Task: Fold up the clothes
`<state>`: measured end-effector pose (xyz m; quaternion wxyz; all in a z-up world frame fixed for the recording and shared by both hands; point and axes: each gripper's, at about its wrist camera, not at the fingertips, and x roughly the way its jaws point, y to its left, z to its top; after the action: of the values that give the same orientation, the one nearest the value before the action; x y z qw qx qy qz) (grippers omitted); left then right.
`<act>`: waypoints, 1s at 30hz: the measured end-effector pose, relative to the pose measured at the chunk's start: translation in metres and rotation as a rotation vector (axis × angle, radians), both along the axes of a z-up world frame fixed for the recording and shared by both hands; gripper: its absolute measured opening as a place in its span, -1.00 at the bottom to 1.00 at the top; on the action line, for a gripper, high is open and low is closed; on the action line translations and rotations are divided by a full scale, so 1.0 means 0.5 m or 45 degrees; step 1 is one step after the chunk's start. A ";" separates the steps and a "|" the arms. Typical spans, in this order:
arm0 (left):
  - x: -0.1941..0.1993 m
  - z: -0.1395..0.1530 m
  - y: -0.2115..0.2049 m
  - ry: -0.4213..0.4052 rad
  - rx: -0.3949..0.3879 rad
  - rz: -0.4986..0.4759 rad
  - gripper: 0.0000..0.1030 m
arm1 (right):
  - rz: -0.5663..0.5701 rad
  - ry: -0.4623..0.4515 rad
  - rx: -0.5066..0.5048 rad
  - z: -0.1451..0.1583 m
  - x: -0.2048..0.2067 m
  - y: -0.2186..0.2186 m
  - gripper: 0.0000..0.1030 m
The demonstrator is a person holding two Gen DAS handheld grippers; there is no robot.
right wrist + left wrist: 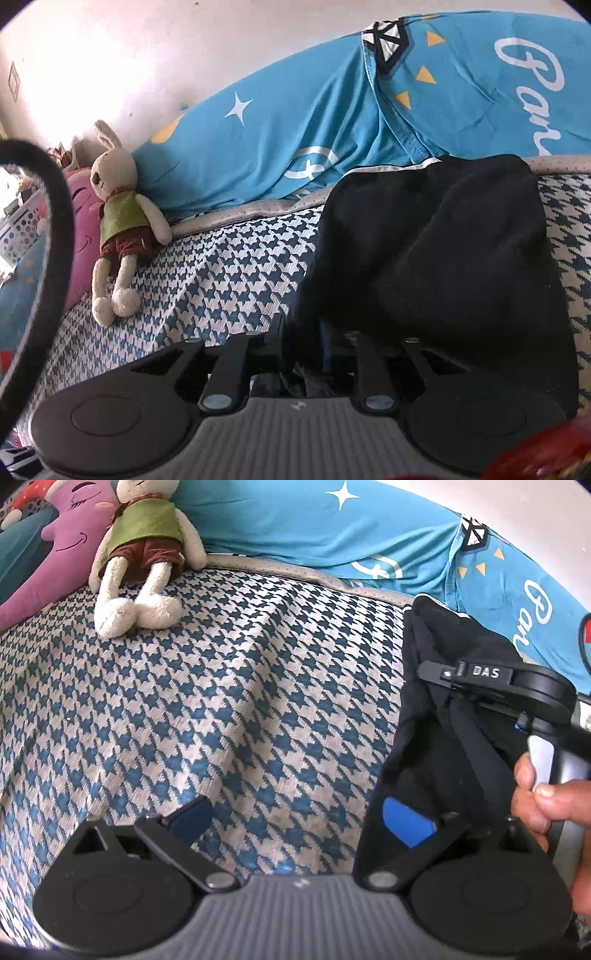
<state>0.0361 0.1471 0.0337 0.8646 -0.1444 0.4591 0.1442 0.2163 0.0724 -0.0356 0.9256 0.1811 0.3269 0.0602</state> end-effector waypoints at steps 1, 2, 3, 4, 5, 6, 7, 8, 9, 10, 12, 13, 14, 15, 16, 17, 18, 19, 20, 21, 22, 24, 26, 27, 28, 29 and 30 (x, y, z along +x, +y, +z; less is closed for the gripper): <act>0.001 -0.001 -0.003 0.003 0.005 -0.004 0.99 | 0.006 0.003 -0.002 0.001 0.000 0.001 -0.49; 0.002 -0.002 -0.007 0.007 0.010 -0.008 0.99 | 0.008 0.002 0.012 0.005 -0.002 -0.001 -0.42; 0.003 -0.003 -0.010 0.010 0.016 -0.011 0.99 | 0.010 0.000 0.027 0.009 -0.005 -0.002 -0.40; 0.005 -0.005 -0.012 0.014 0.022 -0.015 1.00 | 0.006 -0.007 0.039 0.015 -0.008 -0.005 -0.40; 0.006 -0.006 -0.014 0.017 0.029 -0.015 1.00 | 0.001 -0.014 0.051 0.020 -0.012 -0.007 -0.40; 0.007 -0.007 -0.015 0.020 0.036 -0.015 1.00 | -0.003 -0.022 0.063 0.026 -0.015 -0.010 -0.40; 0.007 -0.008 -0.017 0.022 0.043 -0.015 1.00 | -0.007 -0.029 0.075 0.032 -0.018 -0.012 -0.40; 0.007 -0.008 -0.017 0.024 0.048 -0.012 0.99 | -0.007 -0.027 0.081 0.034 -0.020 -0.015 -0.40; 0.007 -0.009 -0.017 0.024 0.051 -0.009 1.00 | -0.006 -0.025 0.087 0.036 -0.021 -0.017 -0.40; 0.007 -0.009 -0.017 0.025 0.054 -0.006 1.00 | -0.006 -0.021 0.095 0.035 -0.023 -0.020 -0.40; 0.007 -0.009 -0.018 0.028 0.057 -0.002 1.00 | -0.004 -0.002 0.097 0.031 -0.022 -0.022 -0.40; 0.008 -0.010 -0.017 0.031 0.059 0.002 1.00 | -0.004 0.005 0.093 0.028 -0.021 -0.021 -0.40; 0.008 -0.010 -0.016 0.034 0.061 0.006 0.99 | -0.004 0.012 0.088 0.025 -0.020 -0.020 -0.40; 0.009 -0.011 -0.016 0.037 0.063 0.010 1.00 | -0.003 0.020 0.082 0.022 -0.017 -0.019 -0.40; 0.010 -0.011 -0.015 0.039 0.062 0.013 0.99 | -0.002 0.027 0.076 0.018 -0.014 -0.018 -0.40; 0.011 -0.011 -0.014 0.040 0.058 0.016 0.99 | -0.001 0.034 0.070 0.015 -0.012 -0.017 -0.40; 0.012 -0.012 -0.013 0.041 0.055 0.018 0.99 | 0.002 0.037 0.064 0.012 -0.010 -0.015 -0.40; 0.013 -0.012 -0.012 0.043 0.053 0.019 0.99 | 0.005 0.041 0.059 0.008 -0.009 -0.014 -0.40; 0.014 -0.013 -0.012 0.046 0.053 0.019 0.99 | 0.008 0.044 0.054 0.005 -0.007 -0.012 -0.40; 0.014 -0.014 -0.012 0.049 0.052 0.019 0.99 | 0.012 0.047 0.049 0.002 -0.006 -0.011 -0.40; 0.014 -0.014 -0.012 0.051 0.052 0.019 0.99 | 0.016 0.048 0.049 -0.001 -0.004 -0.010 -0.40; 0.015 -0.015 -0.012 0.055 0.051 0.019 1.00 | 0.024 0.050 0.047 -0.005 -0.002 -0.008 -0.40; 0.014 -0.015 -0.013 0.058 0.052 0.018 1.00 | 0.033 0.053 0.037 -0.007 0.001 -0.005 -0.40; 0.014 -0.016 -0.013 0.059 0.053 0.017 1.00 | 0.037 0.053 0.021 -0.006 0.001 -0.002 -0.40; 0.014 -0.016 -0.014 0.061 0.055 0.016 1.00 | 0.036 0.055 0.011 -0.004 0.001 0.000 -0.40; 0.015 -0.017 -0.015 0.064 0.057 0.015 1.00 | 0.031 0.057 0.005 0.000 0.000 0.002 -0.40; 0.015 -0.017 -0.015 0.066 0.059 0.013 1.00 | 0.028 0.057 0.003 0.007 -0.002 0.003 -0.40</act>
<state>0.0435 0.1395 0.0251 0.8547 -0.1231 0.4772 0.1630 0.2151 0.0738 -0.0324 0.9172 0.1798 0.3494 0.0667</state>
